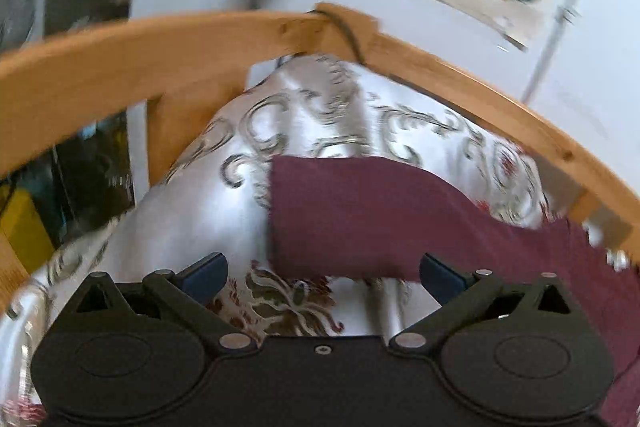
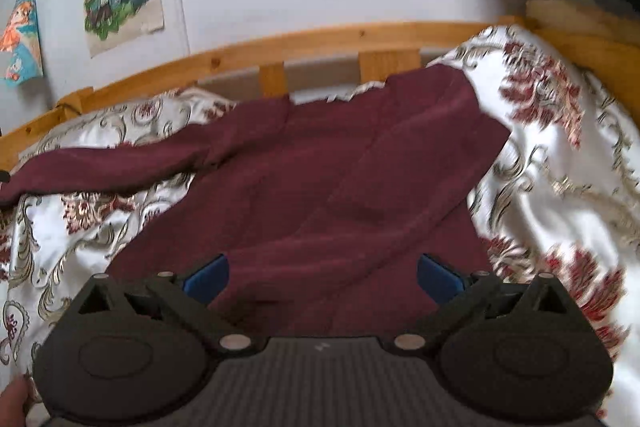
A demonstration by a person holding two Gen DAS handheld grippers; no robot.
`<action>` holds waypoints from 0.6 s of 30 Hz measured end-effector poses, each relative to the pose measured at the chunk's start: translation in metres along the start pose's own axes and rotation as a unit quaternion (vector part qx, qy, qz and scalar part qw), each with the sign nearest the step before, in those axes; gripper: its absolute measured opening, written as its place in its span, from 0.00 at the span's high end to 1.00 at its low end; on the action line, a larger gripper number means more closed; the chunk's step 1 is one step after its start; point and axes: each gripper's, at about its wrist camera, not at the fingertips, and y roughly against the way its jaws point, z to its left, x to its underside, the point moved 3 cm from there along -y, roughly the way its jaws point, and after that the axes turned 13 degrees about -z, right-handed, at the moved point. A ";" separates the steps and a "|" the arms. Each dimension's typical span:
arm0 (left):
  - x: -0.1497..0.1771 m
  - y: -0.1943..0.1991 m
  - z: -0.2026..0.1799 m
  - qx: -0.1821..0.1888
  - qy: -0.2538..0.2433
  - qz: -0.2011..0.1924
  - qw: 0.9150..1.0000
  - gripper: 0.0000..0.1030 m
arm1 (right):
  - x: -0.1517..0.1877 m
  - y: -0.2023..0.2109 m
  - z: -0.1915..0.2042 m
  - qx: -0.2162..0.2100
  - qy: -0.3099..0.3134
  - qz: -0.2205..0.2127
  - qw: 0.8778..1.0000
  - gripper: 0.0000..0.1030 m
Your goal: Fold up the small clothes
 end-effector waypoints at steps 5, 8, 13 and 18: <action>-0.003 -0.021 0.006 0.010 0.059 0.002 0.998 0.19 | 0.006 -0.010 0.005 -0.011 -0.006 0.000 1.000 0.00; -0.006 -0.032 -0.003 0.006 0.054 0.013 0.998 0.45 | 0.008 -0.013 0.006 -0.015 -0.004 0.003 1.000 0.00; -0.017 -0.030 -0.016 -0.038 0.029 -0.020 0.999 0.99 | 0.007 -0.012 0.007 -0.019 -0.010 0.002 1.000 0.00; -0.043 -0.002 -0.067 -0.010 -0.074 -0.117 0.990 0.99 | 0.002 -0.009 0.005 -0.022 -0.025 -0.003 0.999 0.00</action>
